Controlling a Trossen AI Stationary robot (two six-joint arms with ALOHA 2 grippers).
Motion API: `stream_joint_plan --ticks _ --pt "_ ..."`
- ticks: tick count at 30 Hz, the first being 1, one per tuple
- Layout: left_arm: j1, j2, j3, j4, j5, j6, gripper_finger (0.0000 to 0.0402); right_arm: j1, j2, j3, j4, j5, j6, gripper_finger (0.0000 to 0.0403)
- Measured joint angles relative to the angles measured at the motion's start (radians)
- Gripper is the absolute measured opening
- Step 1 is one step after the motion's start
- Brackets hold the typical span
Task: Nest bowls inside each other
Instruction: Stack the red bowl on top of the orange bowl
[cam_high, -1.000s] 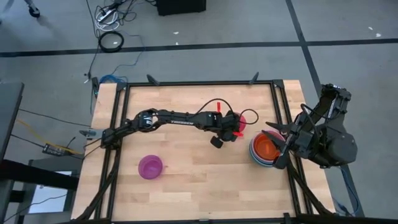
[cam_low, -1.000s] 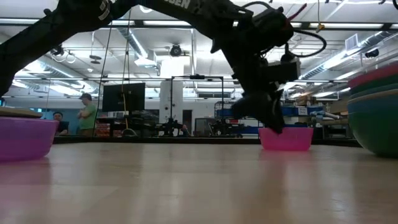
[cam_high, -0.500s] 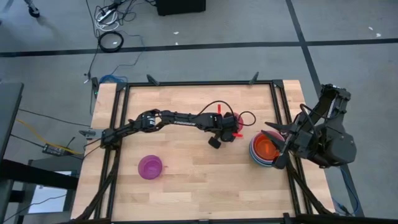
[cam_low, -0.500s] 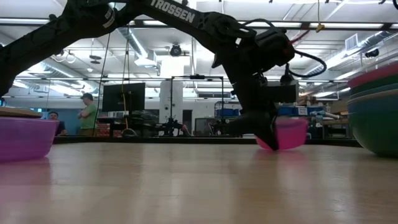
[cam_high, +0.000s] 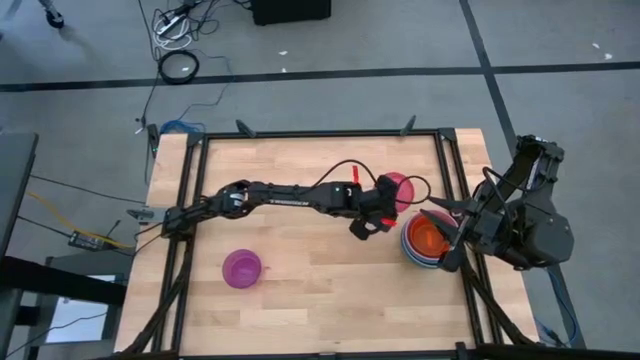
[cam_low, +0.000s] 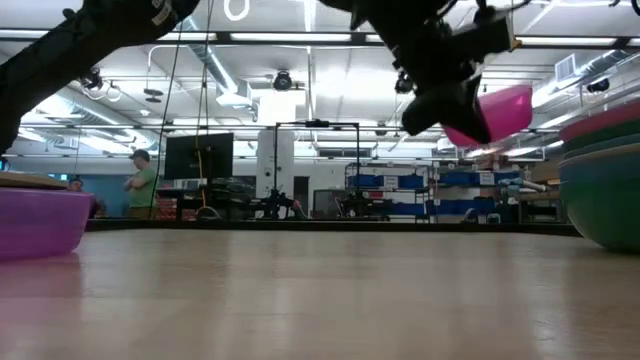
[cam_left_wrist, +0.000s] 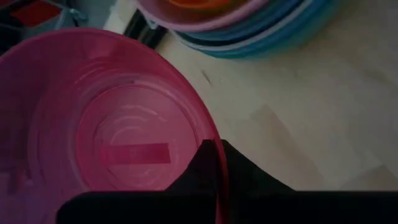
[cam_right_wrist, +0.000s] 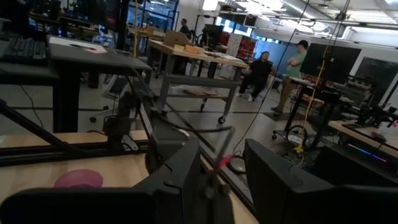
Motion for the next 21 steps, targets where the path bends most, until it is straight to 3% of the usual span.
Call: stream_joint_plan --ticks 3,9,15,21 --pt "-0.018 -0.02 -0.002 -0.002 0.015 -0.001 0.0004 0.0 0.0 0.0 -0.003 0.0 0.0 0.0112" --pt "-0.063 -0.04 -0.001 0.02 0.287 -0.003 0.0004 0.0 0.0 0.0 -0.009 0.0 -0.001 0.0112" --pt "-0.082 -0.039 -0.002 0.082 0.337 -0.01 0.0004 -0.001 0.0 0.0 -0.01 0.0 0.0 0.0112" --pt "-0.055 -0.039 -0.001 0.254 0.531 -0.172 0.0005 -0.006 0.0 0.0 -0.01 0.0 0.001 0.0112"
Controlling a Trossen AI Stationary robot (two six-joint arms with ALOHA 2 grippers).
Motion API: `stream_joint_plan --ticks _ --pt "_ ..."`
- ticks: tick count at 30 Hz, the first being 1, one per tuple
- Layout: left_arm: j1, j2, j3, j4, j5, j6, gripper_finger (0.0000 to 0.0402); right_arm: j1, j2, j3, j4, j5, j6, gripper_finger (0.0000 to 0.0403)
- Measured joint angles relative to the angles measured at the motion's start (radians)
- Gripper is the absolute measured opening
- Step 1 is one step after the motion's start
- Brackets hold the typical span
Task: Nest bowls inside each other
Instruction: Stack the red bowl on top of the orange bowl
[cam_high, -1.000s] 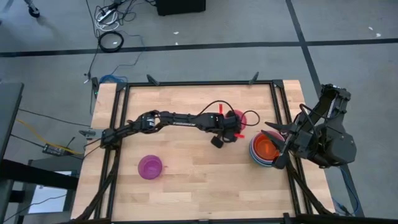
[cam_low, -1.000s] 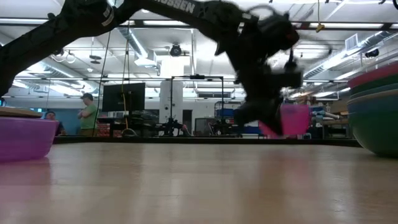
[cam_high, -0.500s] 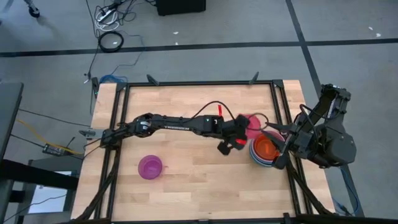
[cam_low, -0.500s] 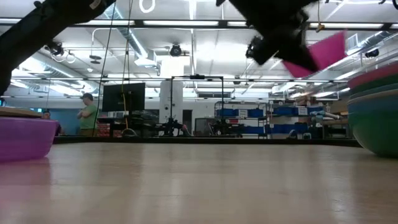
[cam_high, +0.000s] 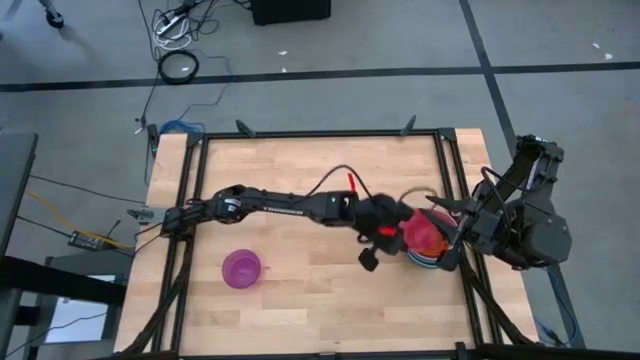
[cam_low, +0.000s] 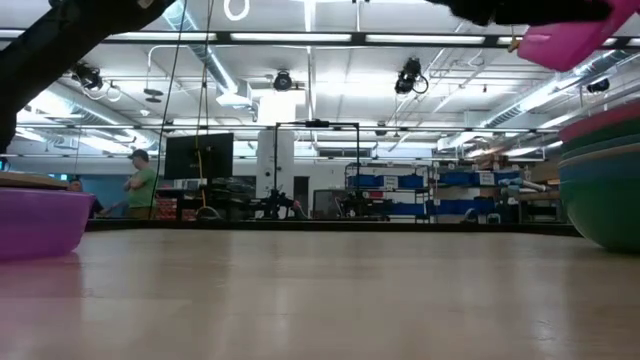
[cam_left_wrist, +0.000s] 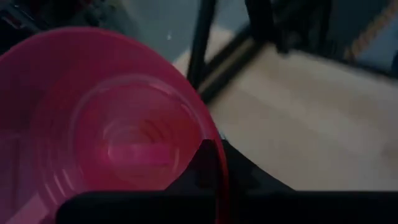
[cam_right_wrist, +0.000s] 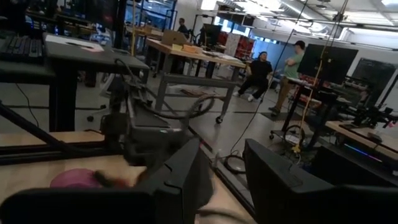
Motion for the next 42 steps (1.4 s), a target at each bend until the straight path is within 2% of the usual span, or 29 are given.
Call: stream_joint_plan --ticks 6,13,27,42 --pt "0.052 0.0 0.0 0.108 0.121 -0.16 0.0006 0.0 0.0 0.0 0.0 0.0 0.007 0.0112" --pt "0.07 0.024 0.001 0.171 0.189 -0.288 0.0007 -0.008 0.0 0.0 0.0 0.0 0.006 0.0112" --pt "0.068 0.093 0.001 0.267 0.245 -0.366 0.0007 -0.015 0.0 0.0 -0.001 0.0 0.007 0.0112" --pt "0.07 0.112 0.001 0.303 0.245 -0.422 0.0014 -0.015 0.0 0.0 -0.005 0.0 0.007 0.0112"
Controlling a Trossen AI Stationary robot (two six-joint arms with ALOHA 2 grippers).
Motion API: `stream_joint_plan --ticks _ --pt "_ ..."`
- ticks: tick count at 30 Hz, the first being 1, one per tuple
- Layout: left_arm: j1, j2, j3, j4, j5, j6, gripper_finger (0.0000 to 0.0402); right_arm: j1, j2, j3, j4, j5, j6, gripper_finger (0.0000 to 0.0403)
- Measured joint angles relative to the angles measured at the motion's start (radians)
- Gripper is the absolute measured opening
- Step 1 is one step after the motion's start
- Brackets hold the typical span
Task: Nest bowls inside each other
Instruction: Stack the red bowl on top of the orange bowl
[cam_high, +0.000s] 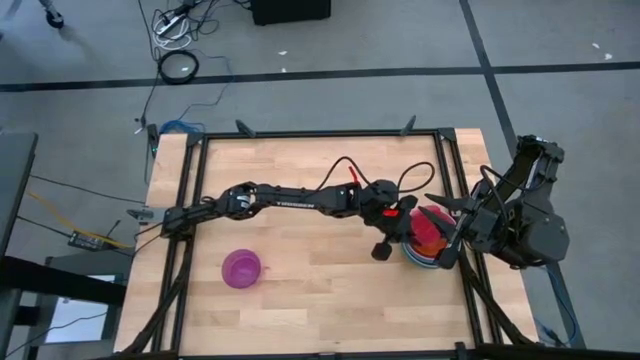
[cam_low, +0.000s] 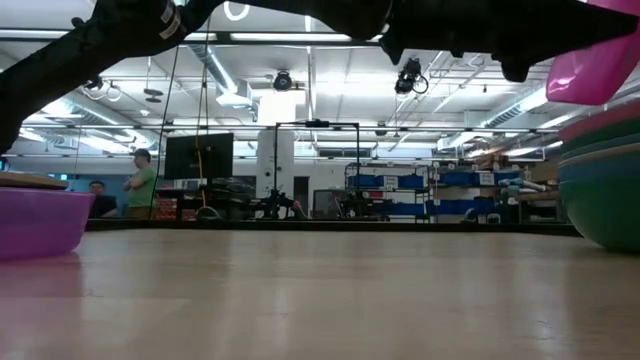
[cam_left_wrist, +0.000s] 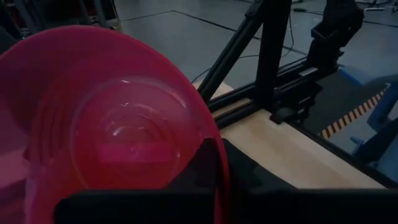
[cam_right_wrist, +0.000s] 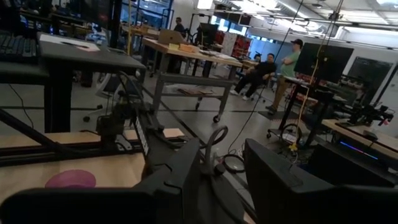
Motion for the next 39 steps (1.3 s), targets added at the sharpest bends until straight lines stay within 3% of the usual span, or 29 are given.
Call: stream_joint_plan --ticks 11,39 --pt "0.0 0.0 0.0 -0.01 0.0 -0.1 0.0051 0.0 0.0 0.0 -0.001 0.0 0.0 0.0112" --pt "0.026 -0.002 0.0 0.013 0.055 -0.207 0.0058 0.0 0.0 0.0 -0.001 0.0 -0.001 0.0112"
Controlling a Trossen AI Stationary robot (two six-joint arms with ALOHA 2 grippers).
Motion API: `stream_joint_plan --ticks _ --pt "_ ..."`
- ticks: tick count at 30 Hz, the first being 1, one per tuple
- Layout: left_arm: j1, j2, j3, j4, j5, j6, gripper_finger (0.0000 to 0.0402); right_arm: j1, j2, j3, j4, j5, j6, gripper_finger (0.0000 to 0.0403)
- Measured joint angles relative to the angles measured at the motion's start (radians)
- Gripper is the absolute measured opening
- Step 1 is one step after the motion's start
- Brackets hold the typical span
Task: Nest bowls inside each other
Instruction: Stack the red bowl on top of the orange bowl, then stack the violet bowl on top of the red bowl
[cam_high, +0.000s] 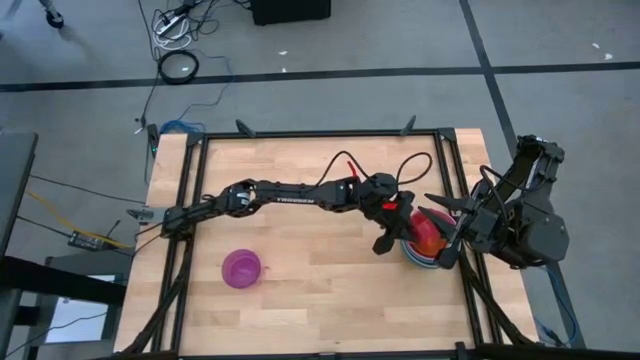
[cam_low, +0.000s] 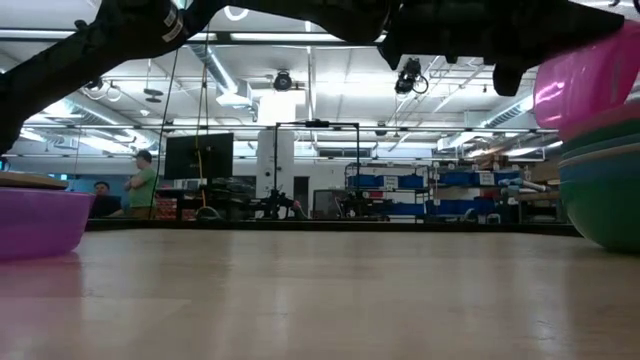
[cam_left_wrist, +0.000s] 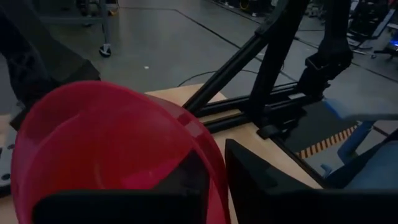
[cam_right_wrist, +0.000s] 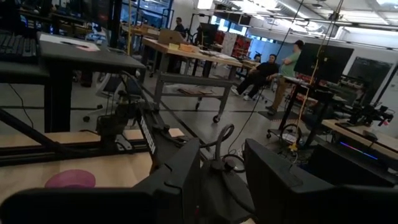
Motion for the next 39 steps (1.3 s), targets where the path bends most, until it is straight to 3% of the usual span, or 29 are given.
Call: stream_joint_plan --ticks 14,27,30,34,39 --pt "0.0 0.011 0.0 0.031 -0.019 0.011 0.01 0.0 0.0 0.0 -0.001 0.0 -0.002 0.0114" --pt "0.002 0.01 0.0 0.033 -0.023 -0.048 0.0104 0.003 0.0 0.0 -0.004 0.0 -0.002 0.0115" --pt "0.017 -0.04 -0.001 -0.117 -0.007 -0.039 0.0104 0.012 0.0 0.0 -0.006 0.0 0.0 0.0115" --pt "0.054 -0.195 0.0 -0.465 0.009 0.051 0.0104 0.022 0.0 0.0 -0.011 0.0 0.017 0.0113" --pt "0.058 -0.386 0.0 -0.797 -0.113 0.103 0.0104 0.012 0.0 0.0 -0.04 -0.001 0.072 0.0113"
